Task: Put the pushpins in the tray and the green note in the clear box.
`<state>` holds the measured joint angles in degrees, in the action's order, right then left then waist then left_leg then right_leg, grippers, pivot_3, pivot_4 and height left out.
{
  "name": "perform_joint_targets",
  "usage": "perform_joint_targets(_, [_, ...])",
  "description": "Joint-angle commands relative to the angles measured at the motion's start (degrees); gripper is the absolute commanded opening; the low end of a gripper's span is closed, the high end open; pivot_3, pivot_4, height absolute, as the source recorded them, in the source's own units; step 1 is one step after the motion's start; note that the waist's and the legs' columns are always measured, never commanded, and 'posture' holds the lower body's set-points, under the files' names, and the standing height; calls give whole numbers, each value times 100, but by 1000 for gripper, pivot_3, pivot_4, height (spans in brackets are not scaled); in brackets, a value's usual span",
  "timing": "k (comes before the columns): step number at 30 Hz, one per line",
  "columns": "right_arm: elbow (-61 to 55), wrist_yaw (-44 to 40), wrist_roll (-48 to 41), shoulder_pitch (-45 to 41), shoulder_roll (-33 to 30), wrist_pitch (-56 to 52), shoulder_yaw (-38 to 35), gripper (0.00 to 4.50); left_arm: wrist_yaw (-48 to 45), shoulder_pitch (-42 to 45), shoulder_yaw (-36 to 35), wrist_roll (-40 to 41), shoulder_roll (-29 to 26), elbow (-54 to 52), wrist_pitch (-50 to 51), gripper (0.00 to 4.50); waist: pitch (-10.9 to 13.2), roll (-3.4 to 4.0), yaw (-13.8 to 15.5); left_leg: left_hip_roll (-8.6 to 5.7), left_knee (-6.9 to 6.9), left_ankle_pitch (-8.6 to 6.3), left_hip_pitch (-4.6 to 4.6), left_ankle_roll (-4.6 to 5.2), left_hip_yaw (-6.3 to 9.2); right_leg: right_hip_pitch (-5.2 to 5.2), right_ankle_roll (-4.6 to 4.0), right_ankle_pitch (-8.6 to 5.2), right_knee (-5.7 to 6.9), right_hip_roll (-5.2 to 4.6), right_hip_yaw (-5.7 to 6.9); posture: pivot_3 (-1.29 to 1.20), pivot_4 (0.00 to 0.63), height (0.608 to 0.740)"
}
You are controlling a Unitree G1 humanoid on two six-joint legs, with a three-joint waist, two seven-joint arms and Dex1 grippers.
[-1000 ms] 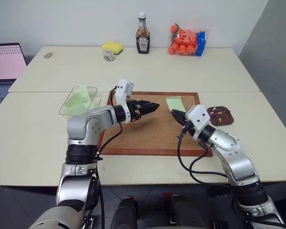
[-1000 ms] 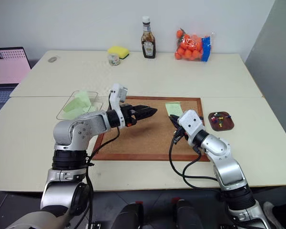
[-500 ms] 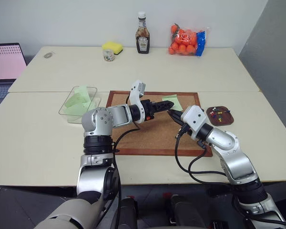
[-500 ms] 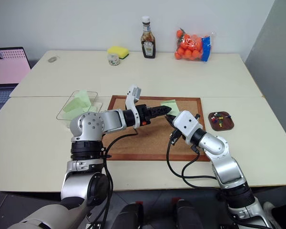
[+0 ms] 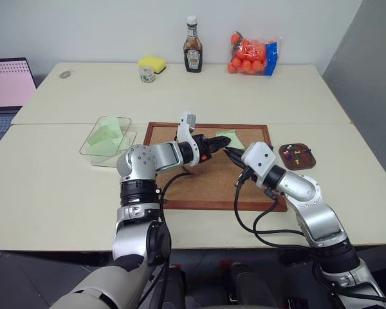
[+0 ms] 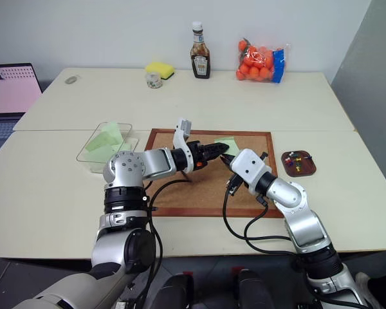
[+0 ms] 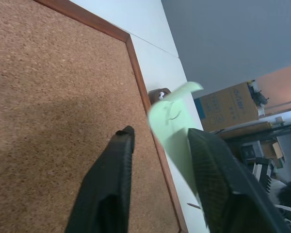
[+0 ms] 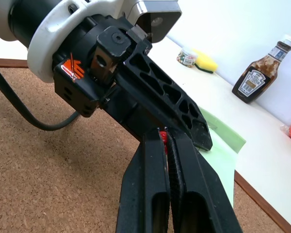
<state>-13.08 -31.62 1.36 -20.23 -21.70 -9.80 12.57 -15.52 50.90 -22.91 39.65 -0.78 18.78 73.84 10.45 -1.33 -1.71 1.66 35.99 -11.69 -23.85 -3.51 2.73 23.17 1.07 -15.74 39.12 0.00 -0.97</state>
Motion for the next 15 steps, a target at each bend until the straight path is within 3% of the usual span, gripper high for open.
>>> perform_joint_targets(1, [-202,-10,90,-119,-32,195,-9,0,43,175,-123,250,44,-22,73,944,0,0,0,0,0,0,0,0,0,0,0,0,0,0,0,0,150,740])
perform_joint_targets(6, [-209,36,210,-97,-19,322,-8,0,169,196,-348,369,85,2,144,42,0,0,0,0,0,0,0,0,0,0,0,0,0,0,0,0,150,740])
perform_joint_targets(15, [-117,190,366,-101,6,702,-68,0,556,223,-705,590,211,63,164,42,0,0,3,-1,0,0,0,-1,0,0,0,0,0,-1,0,0,150,740])
